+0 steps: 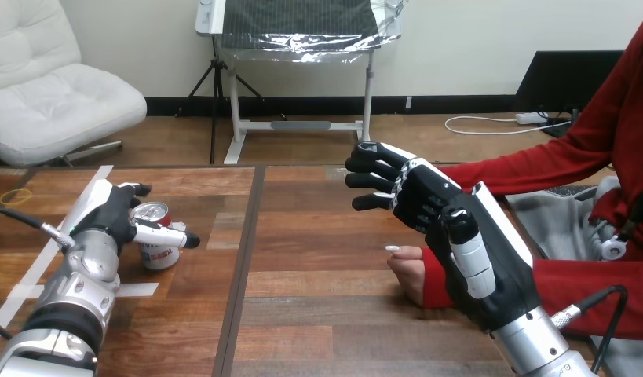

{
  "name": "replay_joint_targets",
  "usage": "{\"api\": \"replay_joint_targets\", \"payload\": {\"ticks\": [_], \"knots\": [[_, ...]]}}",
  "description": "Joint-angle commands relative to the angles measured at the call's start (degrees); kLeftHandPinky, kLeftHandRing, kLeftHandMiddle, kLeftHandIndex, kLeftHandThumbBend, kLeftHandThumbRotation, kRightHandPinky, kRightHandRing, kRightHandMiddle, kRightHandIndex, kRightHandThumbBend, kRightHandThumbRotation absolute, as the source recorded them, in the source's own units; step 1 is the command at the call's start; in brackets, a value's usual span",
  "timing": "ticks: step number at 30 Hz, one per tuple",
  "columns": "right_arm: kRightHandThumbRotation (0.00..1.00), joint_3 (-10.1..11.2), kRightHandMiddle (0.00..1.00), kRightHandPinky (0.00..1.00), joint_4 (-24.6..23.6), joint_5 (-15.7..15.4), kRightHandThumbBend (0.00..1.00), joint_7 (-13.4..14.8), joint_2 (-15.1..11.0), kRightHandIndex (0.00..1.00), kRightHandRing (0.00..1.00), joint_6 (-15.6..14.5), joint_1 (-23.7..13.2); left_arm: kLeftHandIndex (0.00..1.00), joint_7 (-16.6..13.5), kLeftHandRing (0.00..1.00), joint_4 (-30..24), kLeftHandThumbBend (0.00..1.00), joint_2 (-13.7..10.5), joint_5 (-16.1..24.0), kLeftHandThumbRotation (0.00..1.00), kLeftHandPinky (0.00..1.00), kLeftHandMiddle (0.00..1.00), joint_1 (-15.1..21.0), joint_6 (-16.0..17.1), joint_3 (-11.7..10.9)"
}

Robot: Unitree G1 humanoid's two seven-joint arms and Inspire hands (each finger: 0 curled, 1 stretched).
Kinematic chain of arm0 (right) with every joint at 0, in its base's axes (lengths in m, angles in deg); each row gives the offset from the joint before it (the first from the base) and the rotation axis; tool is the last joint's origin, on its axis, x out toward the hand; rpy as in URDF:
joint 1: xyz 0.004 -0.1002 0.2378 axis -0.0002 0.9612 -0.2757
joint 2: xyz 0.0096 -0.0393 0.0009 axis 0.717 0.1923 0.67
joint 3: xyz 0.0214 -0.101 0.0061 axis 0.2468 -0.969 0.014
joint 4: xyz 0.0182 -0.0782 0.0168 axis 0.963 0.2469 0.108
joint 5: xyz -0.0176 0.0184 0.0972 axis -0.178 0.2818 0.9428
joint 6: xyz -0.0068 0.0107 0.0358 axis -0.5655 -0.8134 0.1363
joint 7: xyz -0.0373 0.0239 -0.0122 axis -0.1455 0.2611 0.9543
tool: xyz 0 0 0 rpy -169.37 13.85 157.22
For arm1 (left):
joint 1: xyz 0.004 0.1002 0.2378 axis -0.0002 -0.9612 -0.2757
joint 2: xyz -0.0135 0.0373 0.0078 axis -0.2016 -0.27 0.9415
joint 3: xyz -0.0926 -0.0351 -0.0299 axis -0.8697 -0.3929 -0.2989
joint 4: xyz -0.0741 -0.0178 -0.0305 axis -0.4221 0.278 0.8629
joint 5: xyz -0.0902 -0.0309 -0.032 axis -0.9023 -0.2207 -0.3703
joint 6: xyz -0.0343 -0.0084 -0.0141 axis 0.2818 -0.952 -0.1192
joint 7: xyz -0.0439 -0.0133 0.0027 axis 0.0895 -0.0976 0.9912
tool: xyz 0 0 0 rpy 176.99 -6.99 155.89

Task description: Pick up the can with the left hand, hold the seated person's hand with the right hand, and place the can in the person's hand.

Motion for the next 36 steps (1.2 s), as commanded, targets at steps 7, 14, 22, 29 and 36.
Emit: {"api": "replay_joint_targets", "payload": {"ticks": [7, 14, 22, 29, 36], "knots": [[1.00, 0.9, 0.82, 0.73, -3.1, 0.1, 0.87, 0.6, -0.3, 0.82, 0.81, 1.6, -1.0, 0.86, 0.7, 0.85, -0.2, 0.84, -1.4, -0.3, 0.16, 0.71, 0.88, 5.3, 0.4, 0.0], [1.00, 0.9, 0.83, 0.73, -3.3, 0.3, 0.87, 0.4, -0.5, 0.83, 0.81, 1.5, -1.0, 0.84, 0.7, 0.79, -0.6, 0.82, -1.3, -0.3, 0.15, 0.66, 0.84, 5.3, 0.5, 0.0], [1.00, 0.9, 0.83, 0.73, -3.2, 0.8, 0.87, 0.1, -0.4, 0.83, 0.81, 1.6, -1.2, 0.80, 0.5, 0.73, -0.9, 0.82, -1.3, -0.3, 0.13, 0.61, 0.79, 5.2, 0.7, 0.1], [1.00, 0.9, 0.83, 0.73, -3.6, 0.4, 0.88, 0.5, -0.3, 0.83, 0.81, 1.3, -1.1, 0.78, 0.4, 0.69, -0.9, 0.82, -1.2, -0.3, 0.05, 0.59, 0.76, 5.2, 0.8, 0.1], [1.00, 0.9, 0.83, 0.73, -3.5, 0.6, 0.88, 0.3, -0.3, 0.83, 0.81, 1.3, -1.3, 0.76, 0.2, 0.69, -0.6, 0.82, -1.2, 0.1, 0.01, 0.59, 0.75, 5.2, 1.0, 0.4]]}}
